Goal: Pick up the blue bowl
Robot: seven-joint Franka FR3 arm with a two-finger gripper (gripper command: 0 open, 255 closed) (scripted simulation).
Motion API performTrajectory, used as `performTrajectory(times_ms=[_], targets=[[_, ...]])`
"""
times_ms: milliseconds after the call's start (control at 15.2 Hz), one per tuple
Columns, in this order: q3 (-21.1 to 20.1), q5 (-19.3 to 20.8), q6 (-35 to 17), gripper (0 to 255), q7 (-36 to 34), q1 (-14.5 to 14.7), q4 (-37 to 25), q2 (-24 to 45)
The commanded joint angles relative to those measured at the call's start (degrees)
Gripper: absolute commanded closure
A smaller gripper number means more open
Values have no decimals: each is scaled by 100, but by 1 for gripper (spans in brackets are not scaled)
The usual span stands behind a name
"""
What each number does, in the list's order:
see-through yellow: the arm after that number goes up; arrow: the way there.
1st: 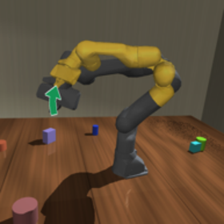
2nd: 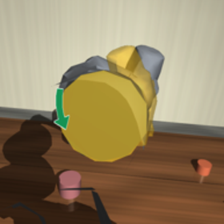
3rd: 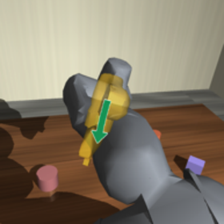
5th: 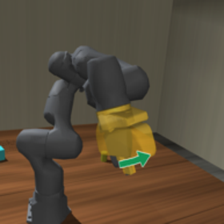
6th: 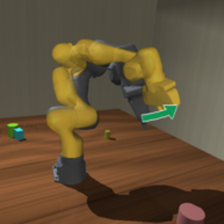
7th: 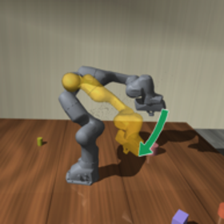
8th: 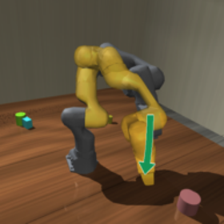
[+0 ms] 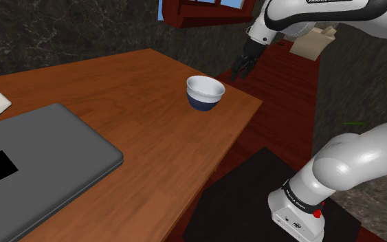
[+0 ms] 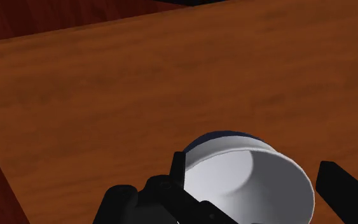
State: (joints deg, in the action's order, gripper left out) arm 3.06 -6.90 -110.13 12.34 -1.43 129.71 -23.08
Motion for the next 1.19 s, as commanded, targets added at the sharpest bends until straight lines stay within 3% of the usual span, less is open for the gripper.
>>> performTrajectory(times_ms=[0,660,1122], targets=[[109,-99,-134,0,157,-1,-270,440],[454,-852,-493,0,947,-85,-1902,2709],[436,-948,-978,0,1092,-84,-1572,2882]])
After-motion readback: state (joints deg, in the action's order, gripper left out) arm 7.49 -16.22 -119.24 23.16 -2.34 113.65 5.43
